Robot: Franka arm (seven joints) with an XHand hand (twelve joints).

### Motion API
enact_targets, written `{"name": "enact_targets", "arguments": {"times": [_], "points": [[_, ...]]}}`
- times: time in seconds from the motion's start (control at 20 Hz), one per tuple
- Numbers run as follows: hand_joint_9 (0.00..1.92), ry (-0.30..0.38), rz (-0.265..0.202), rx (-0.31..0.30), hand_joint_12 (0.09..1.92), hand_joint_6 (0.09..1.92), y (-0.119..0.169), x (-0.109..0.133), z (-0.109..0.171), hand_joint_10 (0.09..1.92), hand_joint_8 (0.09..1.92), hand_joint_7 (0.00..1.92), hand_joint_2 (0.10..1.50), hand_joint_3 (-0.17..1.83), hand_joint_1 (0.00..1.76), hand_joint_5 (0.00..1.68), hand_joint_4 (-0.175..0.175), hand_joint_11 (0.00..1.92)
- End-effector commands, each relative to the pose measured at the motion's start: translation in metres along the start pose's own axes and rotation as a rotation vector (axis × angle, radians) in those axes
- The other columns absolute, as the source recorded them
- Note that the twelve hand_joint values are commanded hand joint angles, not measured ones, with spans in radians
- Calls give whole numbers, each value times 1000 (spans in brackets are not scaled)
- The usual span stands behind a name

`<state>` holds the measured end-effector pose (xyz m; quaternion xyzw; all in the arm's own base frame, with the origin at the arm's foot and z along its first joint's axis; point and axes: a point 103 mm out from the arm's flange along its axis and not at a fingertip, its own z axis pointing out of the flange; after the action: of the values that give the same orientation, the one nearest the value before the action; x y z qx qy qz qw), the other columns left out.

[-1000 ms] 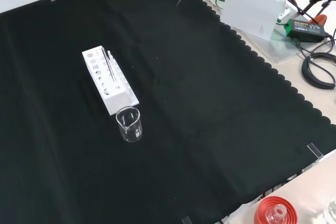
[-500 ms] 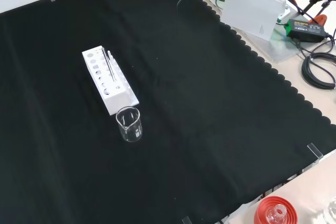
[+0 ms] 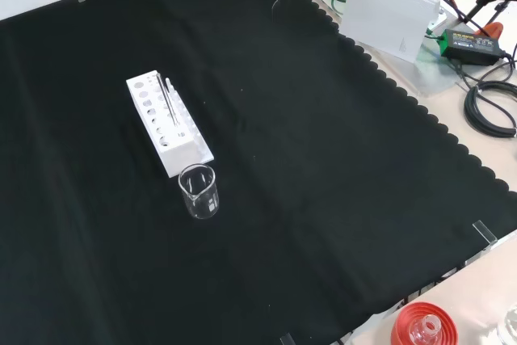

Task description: Take the glass rod from the white test tube rack.

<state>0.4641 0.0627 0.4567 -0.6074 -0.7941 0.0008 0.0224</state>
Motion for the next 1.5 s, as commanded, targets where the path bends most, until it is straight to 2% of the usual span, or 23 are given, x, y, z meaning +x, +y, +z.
{"name": "enact_targets", "arguments": {"times": [0.05, 0.5, 0.75, 0.95, 1.25, 1.4, 1.5], "points": [[597, 14, -26, 28, 1363, 87, 18, -9, 13, 859, 823, 356, 879, 315, 420, 258, 25, 554], [635, 30, -42, 53, 1350, 87, 28, -16, 47, 849, 826, 386, 884, 322, 411, 277, 20, 592], [659, 44, -32, 63, 1333, 87, 28, -25, 61, 830, 822, 400, 882, 326, 404, 282, 19, 612], [665, 26, -28, 69, 1332, 87, 35, -18, 63, 827, 822, 405, 881, 327, 399, 284, 18, 616], [680, 54, -25, 66, 1331, 87, 40, -40, 81, 826, 823, 415, 880, 329, 398, 294, 16, 629], [691, -15, -7, 112, 1330, 87, 48, -28, 82, 825, 825, 422, 879, 330, 396, 302, 15, 647], [695, -37, -1, 133, 1327, 87, 53, -27, 86, 823, 824, 426, 879, 331, 394, 306, 14, 653]]}}
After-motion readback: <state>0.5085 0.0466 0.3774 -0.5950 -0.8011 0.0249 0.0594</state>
